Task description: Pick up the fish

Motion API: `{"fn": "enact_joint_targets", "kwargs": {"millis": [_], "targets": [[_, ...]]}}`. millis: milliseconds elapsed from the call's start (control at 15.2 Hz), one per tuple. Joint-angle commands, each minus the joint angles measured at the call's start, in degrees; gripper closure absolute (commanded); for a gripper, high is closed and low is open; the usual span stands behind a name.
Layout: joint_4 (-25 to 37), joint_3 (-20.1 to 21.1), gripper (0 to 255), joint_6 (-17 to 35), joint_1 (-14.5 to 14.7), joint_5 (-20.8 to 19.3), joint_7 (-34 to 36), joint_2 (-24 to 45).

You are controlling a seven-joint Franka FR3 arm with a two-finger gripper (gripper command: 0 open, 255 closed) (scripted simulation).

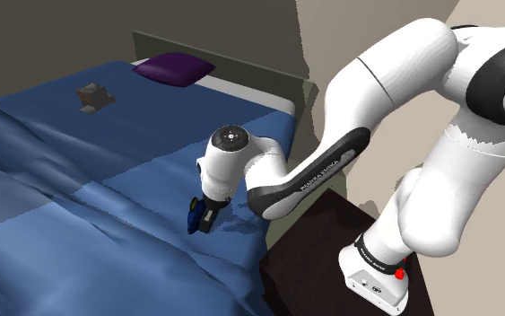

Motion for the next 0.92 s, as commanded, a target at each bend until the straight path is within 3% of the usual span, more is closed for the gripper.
{"fn": "enact_joint_targets", "kwargs": {"millis": [0,132,198,858], "targets": [[0.09,-0.54,0,1.35,0.33,-2.12,1.74,1.79],[0.10,-0.75,0,1.69,0.46,-2.66,2.17,2.23],[0.16,-0.68,255,1.52,0.42,-2.44,1.98,2.08],[0.08,-0.43,255,1.10,0.28,-1.71,1.41,1.46]]}}
